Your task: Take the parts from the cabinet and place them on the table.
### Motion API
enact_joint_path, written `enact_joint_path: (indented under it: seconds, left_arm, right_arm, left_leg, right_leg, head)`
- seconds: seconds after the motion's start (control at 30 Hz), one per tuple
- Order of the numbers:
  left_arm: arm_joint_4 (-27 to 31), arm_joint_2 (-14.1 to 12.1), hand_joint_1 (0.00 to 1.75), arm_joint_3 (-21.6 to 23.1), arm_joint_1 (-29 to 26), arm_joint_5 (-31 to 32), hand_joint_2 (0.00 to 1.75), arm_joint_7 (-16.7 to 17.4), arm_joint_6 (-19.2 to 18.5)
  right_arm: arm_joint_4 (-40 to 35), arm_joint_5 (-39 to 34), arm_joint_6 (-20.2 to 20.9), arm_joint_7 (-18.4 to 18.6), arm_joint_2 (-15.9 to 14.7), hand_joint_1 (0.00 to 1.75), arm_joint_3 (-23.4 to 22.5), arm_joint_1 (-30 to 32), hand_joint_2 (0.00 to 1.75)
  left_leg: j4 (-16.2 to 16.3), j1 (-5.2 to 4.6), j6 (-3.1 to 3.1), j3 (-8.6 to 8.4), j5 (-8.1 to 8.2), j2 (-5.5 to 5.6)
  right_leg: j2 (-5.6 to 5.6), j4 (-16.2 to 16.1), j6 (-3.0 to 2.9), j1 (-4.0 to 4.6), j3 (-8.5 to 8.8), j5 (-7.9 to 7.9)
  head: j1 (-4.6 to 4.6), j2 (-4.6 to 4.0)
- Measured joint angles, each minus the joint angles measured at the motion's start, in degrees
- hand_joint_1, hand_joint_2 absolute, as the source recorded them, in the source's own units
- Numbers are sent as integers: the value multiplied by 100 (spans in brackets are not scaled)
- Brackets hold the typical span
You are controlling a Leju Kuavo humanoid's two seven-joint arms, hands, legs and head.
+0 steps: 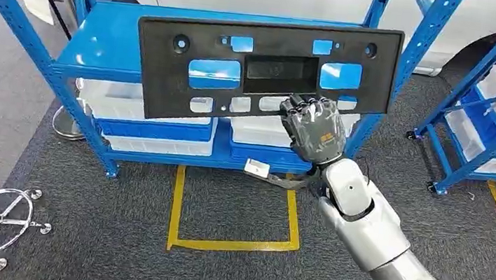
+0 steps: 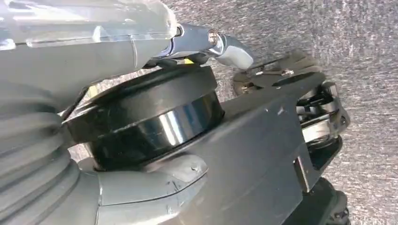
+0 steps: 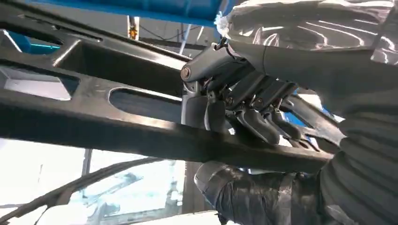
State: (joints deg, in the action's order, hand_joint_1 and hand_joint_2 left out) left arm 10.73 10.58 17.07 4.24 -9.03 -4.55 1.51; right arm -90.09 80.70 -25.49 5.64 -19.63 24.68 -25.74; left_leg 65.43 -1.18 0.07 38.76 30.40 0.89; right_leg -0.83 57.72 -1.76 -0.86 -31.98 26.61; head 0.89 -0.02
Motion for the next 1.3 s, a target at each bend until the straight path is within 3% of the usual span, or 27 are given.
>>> enact_joint_path:
  seconds: [0.07,0.13,0.2,0.23,0.27,0.3,0.4,0.43,0.47,0.53,0.57,0.6,0.63,0.7,0.73,0.77,0.8,0.83,0.9,0.93,1.0,1.03,1.07,1.1,1.17,1.23,1.3]
  left_arm:
    - [0,-4,0,0,23,-2,175,9,-2]
    - [0,-11,0,0,19,-4,175,11,-2]
    - [0,-15,0,0,13,-7,175,33,-2]
    - [0,-15,0,0,-7,-9,175,46,-2]
    - [0,-15,0,0,-28,-17,175,63,-2]
    - [0,-15,0,0,-36,-20,175,81,-7]
    - [0,-13,0,0,-59,-50,175,89,-33]
    - [0,-11,0,0,-49,-52,175,98,-35]
    - [0,-15,0,0,-55,-59,175,79,-35]
    - [0,-15,0,0,-43,-63,175,77,-37]
    - [0,-15,0,0,-35,-66,175,77,-37]
    - [0,-15,0,0,-29,-68,175,77,-39]
    - [0,-15,0,0,-21,-68,175,77,-39]
    - [0,-15,0,0,10,-70,175,77,-42]
    - [0,-15,0,0,24,-70,175,79,-42]
    - [0,-29,0,-2,33,-70,175,76,-39]
    - [0,-28,0,-2,38,-70,175,77,-39]
    - [0,-28,0,-2,32,-66,175,77,-39]
    - [0,-33,0,-2,25,-68,175,77,-39]
    - [-2,-48,0,-2,11,-70,175,79,-37]
    - [0,-46,0,-4,32,-70,175,76,-39]
    - [0,-48,0,-4,47,-68,175,79,-39]
    - [0,-48,0,-4,54,-70,175,79,-39]
    - [0,-48,0,-4,56,-70,175,79,-39]
    - [0,-48,0,-4,58,-68,175,79,-39]
    - [0,-46,0,-4,31,-66,175,92,-39]
    - [0,-57,0,-4,-23,-63,175,81,-39]
  right_arm:
    - [2,-11,15,0,-2,175,-11,-3,175]
    - [2,-11,15,2,-4,175,-15,-2,175]
    - [0,-26,13,0,-31,175,-33,-5,175]
    - [-9,-35,33,0,-33,175,-48,-12,175]
    - [-26,-46,72,0,-55,175,-79,-19,175]
    - [-33,-50,101,0,-63,175,-92,-20,175]
    - [-42,-98,151,0,-96,175,-133,-26,175]
    - [-42,-109,142,-2,-120,175,-142,-4,175]
    - [-39,-114,125,-20,-155,175,-157,5,175]
    - [-37,-114,85,-44,-190,175,-164,11,175]
    - [-35,-116,83,-52,-190,175,-164,23,175]
    - [-24,-114,83,-52,-195,175,-164,39,175]
    - [-17,-114,94,-52,-203,175,-164,44,175]
    - [-15,-116,116,-52,-203,175,-164,32,175]
    - [-17,-114,123,-53,-203,175,-164,31,175]
    - [-15,-114,129,-50,-203,175,-166,37,175]
    - [-31,-116,127,-50,-210,175,-166,37,175]
    - [-37,-116,123,-46,-223,175,-177,72,175]
    - [-42,-118,118,-50,-232,175,-184,78,175]
    - [-44,-111,118,-48,-232,175,-181,81,175]
    - [-63,-85,127,-44,-232,175,-181,66,175]
    - [-79,-68,129,-42,-232,175,-181,67,175]
    - [-79,-52,129,-39,-232,175,-181,67,175]
    - [-79,-37,129,-39,-232,175,-179,68,175]
    - [-81,-33,131,-39,-232,175,-179,68,175]
    - [-96,-31,133,-35,-232,175,-179,71,175]
    - [-116,-13,114,-33,-243,175,-190,102,175]
  left_leg:
    - [873,7,-60,154,420,0]
    - [999,20,-81,15,186,0]
    - [288,41,-67,-505,-230,-3]
    - [-174,43,-41,-795,-258,0]
    - [-570,19,10,-1034,-101,6]
    - [-733,11,56,-1083,-48,13]
    - [-826,12,160,-955,-227,18]
    - [-934,70,205,-983,-278,-17]
    - [-954,70,271,-905,-350,-14]
    - [-922,70,292,-752,-463,-30]
    - [-888,69,287,-666,-506,-39]
    - [-842,70,283,-575,-544,-47]
    - [-797,72,271,-486,-577,-50]
    - [-683,92,229,-315,-627,-50]
    - [-608,108,202,-233,-647,-48]
    - [-585,98,159,-176,-680,-39]
    - [-537,65,135,-138,-695,-30]
    - [-557,54,99,-145,-764,-20]
    - [-582,59,64,-116,-846,-16]
    - [-563,53,16,-53,-833,-7]
    - [-171,61,-27,96,-212,-18]
    - [294,63,-45,176,188,-18]
    - [704,62,-52,228,431,-18]
    - [1035,59,-48,240,515,-18]
    - [1107,59,0,18,214,-18]
    - [388,20,134,-581,-138,-17]
    - [-760,-33,284,-1350,179,-26]
  right_leg:
    - [-19,48,-5,6,-167,-98]
    - [-21,114,7,5,-329,-168]
    - [-18,200,36,5,-488,-234]
    - [-12,236,56,5,-537,-256]
    - [-10,271,90,26,-594,-298]
    - [-14,261,120,17,-615,-354]
    - [-6,146,217,43,-654,-557]
    - [15,180,232,11,-716,-413]
    - [35,366,245,21,-792,-78]
    - [47,1137,289,-14,-957,563]
    - [50,1555,314,-14,-1024,729]
    - [51,1831,337,-22,-1032,718]
    - [51,1849,352,-46,-931,545]
    - [51,1296,373,-85,-462,137]
    - [55,760,391,-104,-107,102]
    - [74,477,415,-94,59,409]
    - [106,259,384,-45,154,420]
    - [128,328,297,-51,91,364]
    - [127,328,256,-34,52,336]
    - [75,287,147,-104,-42,228]
    - [60,293,30,-68,-198,89]
    - [55,294,21,-42,-295,8]
    - [47,296,8,-21,-379,-61]
    - [42,303,-1,5,-470,-130]
    - [39,308,-11,57,-655,-270]
    - [52,308,-17,115,-823,-420]
    - [55,305,10,127,-872,-540]
  head:
    - [0,0]
    - [0,0]
    - [0,0]
    - [0,0]
    - [0,0]
    - [2,0]
    - [2,0]
    - [0,0]
    - [35,0]
    - [31,0]
    - [33,0]
    - [33,0]
    - [33,0]
    - [31,0]
    - [31,0]
    - [33,0]
    - [33,0]
    - [31,0]
    - [24,0]
    - [31,0]
    - [26,0]
    - [24,0]
    - [26,0]
    - [24,0]
    - [24,0]
    - [24,0]
    - [26,0]
